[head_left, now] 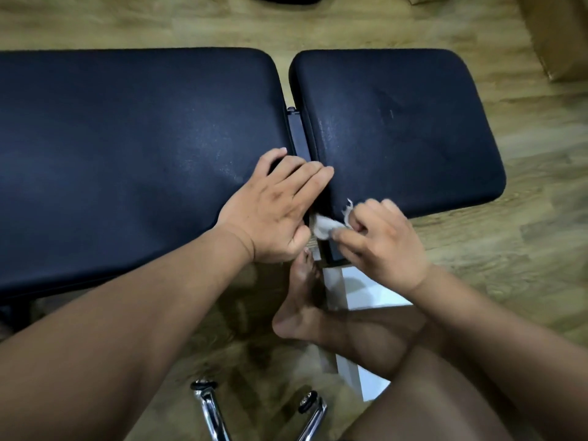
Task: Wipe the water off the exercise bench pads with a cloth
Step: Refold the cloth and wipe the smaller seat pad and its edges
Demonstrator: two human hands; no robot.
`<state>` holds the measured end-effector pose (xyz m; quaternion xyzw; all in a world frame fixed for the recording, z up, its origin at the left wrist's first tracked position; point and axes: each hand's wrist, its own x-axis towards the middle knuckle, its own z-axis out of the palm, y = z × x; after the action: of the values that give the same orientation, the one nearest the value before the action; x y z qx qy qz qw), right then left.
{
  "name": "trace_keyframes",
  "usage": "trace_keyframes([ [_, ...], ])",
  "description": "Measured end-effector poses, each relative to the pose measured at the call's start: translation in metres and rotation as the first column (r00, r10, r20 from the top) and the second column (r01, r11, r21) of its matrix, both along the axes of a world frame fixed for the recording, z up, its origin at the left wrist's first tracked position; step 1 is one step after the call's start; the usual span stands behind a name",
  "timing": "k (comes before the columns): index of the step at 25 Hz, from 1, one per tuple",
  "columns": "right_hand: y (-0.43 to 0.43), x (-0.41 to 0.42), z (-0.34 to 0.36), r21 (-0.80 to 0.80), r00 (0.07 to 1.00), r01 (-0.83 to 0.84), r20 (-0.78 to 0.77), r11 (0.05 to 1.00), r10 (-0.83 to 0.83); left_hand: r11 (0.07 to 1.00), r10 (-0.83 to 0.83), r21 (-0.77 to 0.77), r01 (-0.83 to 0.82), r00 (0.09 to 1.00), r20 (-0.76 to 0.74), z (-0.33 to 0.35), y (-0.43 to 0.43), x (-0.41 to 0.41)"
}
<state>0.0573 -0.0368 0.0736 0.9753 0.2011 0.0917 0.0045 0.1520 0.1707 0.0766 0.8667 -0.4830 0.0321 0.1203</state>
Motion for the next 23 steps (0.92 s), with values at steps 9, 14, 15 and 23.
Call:
trace_keyframes([
  [9, -0.136, -0.03, 0.024, 0.707, 0.146, 0.691, -0.346, -0.154, -0.927, 1.0, -0.003, -0.004, 0.003, 0.999, 0.05, -0.004, -0.001, -0.001],
  [14, 0.015, 0.021, -0.001, 0.726, 0.029, 0.41, -0.616, -0.552, -0.787, 1.0, -0.012, 0.015, 0.011, 0.999, 0.036, -0.003, -0.004, -0.002],
  [15, 0.048, 0.02, -0.001, 0.72, 0.044, 0.404, -0.632, -0.564, -0.774, 1.0, -0.01, 0.015, 0.01, 0.999, 0.044, -0.005, -0.003, -0.002],
  [23, 0.084, -0.046, 0.054, 0.667, 0.563, 0.611, -0.745, -0.427, -0.358, 0.998, 0.067, -0.005, -0.068, 0.986, -0.152, 0.009, 0.0, -0.006],
])
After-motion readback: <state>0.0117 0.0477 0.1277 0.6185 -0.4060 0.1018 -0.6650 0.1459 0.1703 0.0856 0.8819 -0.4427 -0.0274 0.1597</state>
